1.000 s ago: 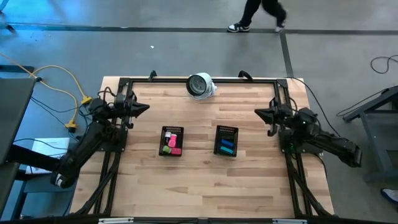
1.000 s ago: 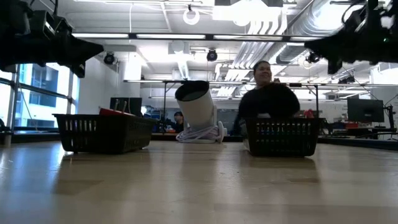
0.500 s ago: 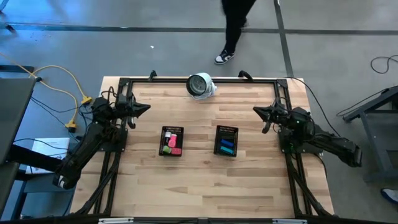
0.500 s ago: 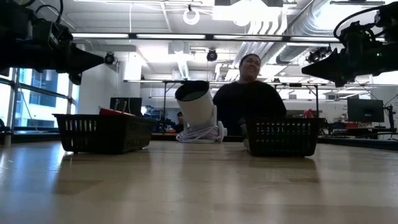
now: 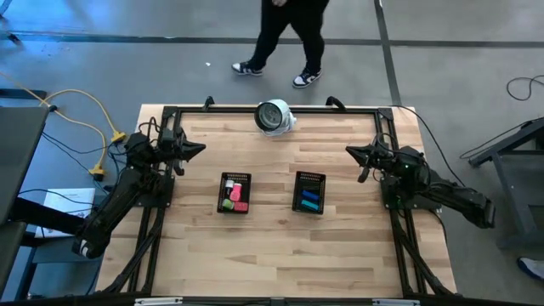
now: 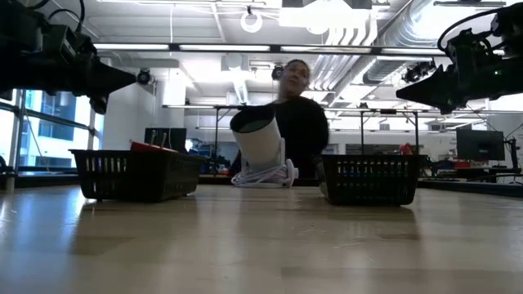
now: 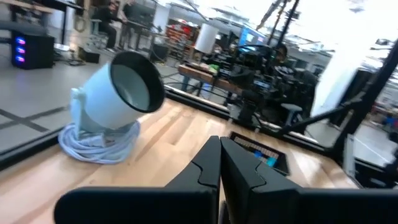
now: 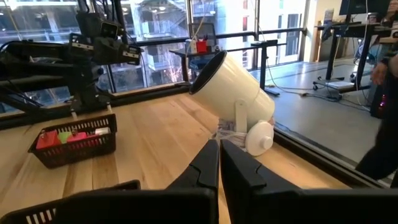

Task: Pick & Place Office items
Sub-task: Return to Home Position

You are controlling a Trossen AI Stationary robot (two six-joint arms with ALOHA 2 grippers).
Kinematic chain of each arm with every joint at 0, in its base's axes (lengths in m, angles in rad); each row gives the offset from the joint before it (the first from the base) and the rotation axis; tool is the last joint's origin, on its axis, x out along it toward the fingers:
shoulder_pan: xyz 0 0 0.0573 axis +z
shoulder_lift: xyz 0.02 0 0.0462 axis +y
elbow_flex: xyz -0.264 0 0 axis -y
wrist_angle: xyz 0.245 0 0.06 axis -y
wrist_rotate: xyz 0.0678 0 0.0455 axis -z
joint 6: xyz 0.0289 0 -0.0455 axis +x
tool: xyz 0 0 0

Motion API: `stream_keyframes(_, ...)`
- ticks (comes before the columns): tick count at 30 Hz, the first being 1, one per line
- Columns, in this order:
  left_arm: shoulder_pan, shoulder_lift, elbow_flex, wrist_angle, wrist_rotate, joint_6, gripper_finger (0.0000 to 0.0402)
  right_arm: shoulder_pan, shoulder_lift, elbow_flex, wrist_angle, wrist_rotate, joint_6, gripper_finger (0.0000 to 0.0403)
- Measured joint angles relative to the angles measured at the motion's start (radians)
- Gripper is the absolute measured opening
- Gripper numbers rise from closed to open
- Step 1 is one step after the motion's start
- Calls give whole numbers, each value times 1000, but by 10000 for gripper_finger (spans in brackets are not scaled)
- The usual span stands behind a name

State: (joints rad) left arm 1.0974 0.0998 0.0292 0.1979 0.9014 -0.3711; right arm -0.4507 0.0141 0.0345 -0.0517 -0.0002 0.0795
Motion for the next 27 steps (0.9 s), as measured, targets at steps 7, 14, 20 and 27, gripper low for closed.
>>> stream_keyframes(7,0,0,0,-6,45,-101,0,-1,24,0,-3,1,2,2)
stream_keyframes(14,-1,0,0,-7,81,-69,0,-1,42,0,-4,0,2,4)
stream_keyframes(20,-1,0,0,-22,-74,46,0,-1,47,0,-4,1,2,3)
stream_keyframes(27,-3,10,1,-175,-311,194,0,-1,47,0,-4,2,2,3)
